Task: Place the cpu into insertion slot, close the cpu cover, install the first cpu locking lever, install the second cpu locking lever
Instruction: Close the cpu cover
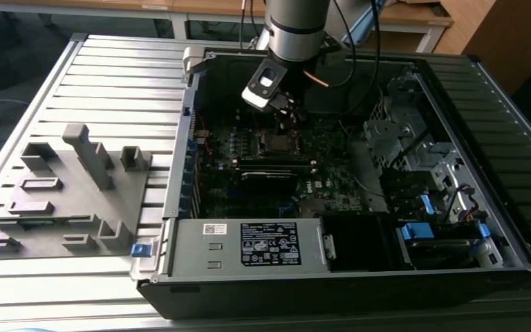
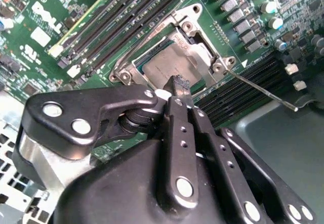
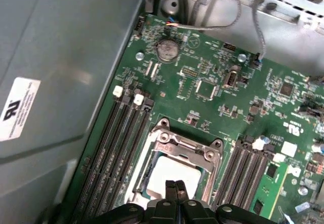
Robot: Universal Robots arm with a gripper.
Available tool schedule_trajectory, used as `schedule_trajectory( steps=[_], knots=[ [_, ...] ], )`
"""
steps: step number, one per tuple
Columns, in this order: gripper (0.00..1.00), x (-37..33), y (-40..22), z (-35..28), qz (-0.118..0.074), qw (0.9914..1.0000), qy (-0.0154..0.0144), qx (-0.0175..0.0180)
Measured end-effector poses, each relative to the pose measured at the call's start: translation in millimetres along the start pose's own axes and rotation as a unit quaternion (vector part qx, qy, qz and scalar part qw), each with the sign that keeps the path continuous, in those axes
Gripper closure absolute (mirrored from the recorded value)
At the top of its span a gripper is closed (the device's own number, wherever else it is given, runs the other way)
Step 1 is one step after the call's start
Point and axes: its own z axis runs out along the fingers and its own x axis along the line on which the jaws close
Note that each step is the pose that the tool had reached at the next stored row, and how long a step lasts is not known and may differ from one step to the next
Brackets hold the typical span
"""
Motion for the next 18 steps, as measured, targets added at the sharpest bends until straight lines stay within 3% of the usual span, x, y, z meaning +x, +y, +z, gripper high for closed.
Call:
schedule_trajectory(
  steps=[4,9,15,18],
  knots=[
    [0.89,0.0,0.0,0.0,-0.035,0.99939,0.0012,0.0],
    [0.89,0.0,0.0,0.0,-0.078,0.99692,0.0026,-0.0001],
    [0.89,0.0,0.0,0.0,-0.083,0.99658,0.0028,-0.0001],
    [0.89,0.0,0.0,0.0,-0.098,0.99522,0.0035,-0.0002]
  ],
)
